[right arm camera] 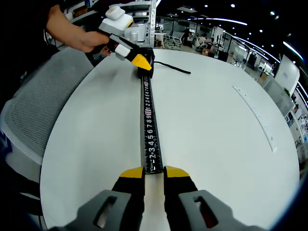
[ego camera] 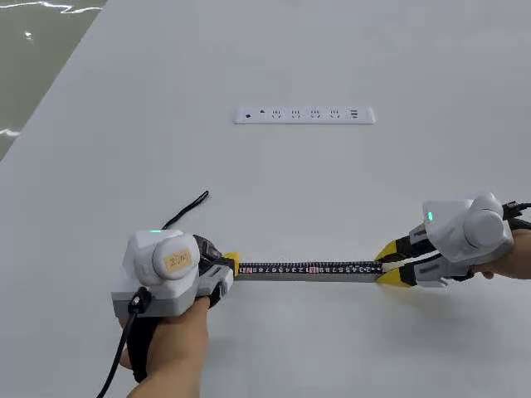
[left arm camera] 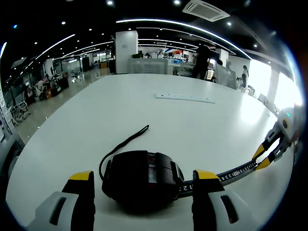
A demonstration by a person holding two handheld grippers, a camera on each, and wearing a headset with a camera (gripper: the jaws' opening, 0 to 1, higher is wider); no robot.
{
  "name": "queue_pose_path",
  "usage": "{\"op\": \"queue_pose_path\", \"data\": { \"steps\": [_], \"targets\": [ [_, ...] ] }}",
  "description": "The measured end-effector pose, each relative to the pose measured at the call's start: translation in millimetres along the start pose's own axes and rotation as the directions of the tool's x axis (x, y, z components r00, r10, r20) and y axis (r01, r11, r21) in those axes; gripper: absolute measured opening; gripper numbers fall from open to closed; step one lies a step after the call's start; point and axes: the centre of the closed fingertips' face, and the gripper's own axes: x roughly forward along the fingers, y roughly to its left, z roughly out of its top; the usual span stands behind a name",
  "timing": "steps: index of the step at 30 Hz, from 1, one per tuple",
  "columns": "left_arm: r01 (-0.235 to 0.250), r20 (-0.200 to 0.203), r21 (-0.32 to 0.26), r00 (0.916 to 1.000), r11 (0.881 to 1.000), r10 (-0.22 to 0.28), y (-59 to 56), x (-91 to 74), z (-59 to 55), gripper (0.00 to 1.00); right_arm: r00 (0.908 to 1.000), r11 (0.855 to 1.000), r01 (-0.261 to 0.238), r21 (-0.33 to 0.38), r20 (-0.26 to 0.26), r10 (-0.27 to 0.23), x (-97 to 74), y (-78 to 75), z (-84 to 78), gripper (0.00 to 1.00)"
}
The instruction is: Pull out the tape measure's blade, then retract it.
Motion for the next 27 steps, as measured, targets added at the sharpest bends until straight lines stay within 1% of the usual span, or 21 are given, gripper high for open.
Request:
{"op": "queue_pose_path", "data": {
  "steps": [5, 8, 11, 12, 15, 16, 17, 23, 27],
  "targets": [
    [-0.004, -0.02, 0.005, 0.9998, 1.0, 0.004, 1.8, 4.3, -2.2, 0.77, 0.9999, 1.0, 0.004, -0.012, -0.009, -0.004, -0.1, -2.6, -1.0, 0.13],
    [-0.015, -0.021, -0.009, 0.9997, 1.0, 0.015, 4.8, 5.9, -1.9, 0.76, 0.9999, 1.0, 0.005, -0.018, -0.016, -0.005, 0.2, -3.1, -0.7, 0.13],
    [-0.019, -0.031, -0.007, 0.9993, 1.0, 0.019, 6.8, 7.3, -4.4, 0.74, 0.9998, 1.0, 0.005, -0.023, -0.02, -0.005, 0.4, -3.7, -1.6, 0.13],
    [-0.016, -0.033, -0.014, 0.9993, 1.0, 0.016, 6.2, 7.4, -4.9, 0.74, 0.9998, 1.0, 0.005, -0.023, -0.021, -0.005, 0.3, -3.5, -1.3, 0.13],
    [-0.012, -0.031, -0.009, 0.9995, 1.0, 0.012, 4.4, 7.1, -5.0, 0.72, 0.9997, 1.0, 0.008, -0.027, -0.024, -0.009, 0.3, -4.3, -2.1, 0.13],
    [0.005, -0.036, -0.02, 0.9993, 1.0, -0.006, 0.3, 7.2, -6.1, 0.69, 0.9996, 1.0, 0.009, -0.028, -0.025, -0.009, 0.3, -4.4, -2.5, 0.13],
    [-0.009, -0.036, -0.011, 0.9993, 1.0, 0.008, 1.6, 7.3, -6.5, 0.68, 0.9996, 1.0, 0.01, -0.029, -0.025, -0.01, 0.1, -4.6, -2.7, 0.13],
    [-0.006, -0.049, 0.0, 0.9988, 1.0, 0.006, 1.5, 7.8, -7.7, 0.66, 0.9995, 0.999, 0.015, -0.03, -0.027, -0.016, -2.1, -3.8, -1.0, 0.13],
    [-0.003, -0.063, 0.012, 0.998, 1.0, 0.004, 2.1, 7.9, -8.3, 0.64, 0.9993, 0.999, 0.017, -0.036, -0.032, -0.018, -3.3, -3.3, -2.7, 0.13]
  ]
}}
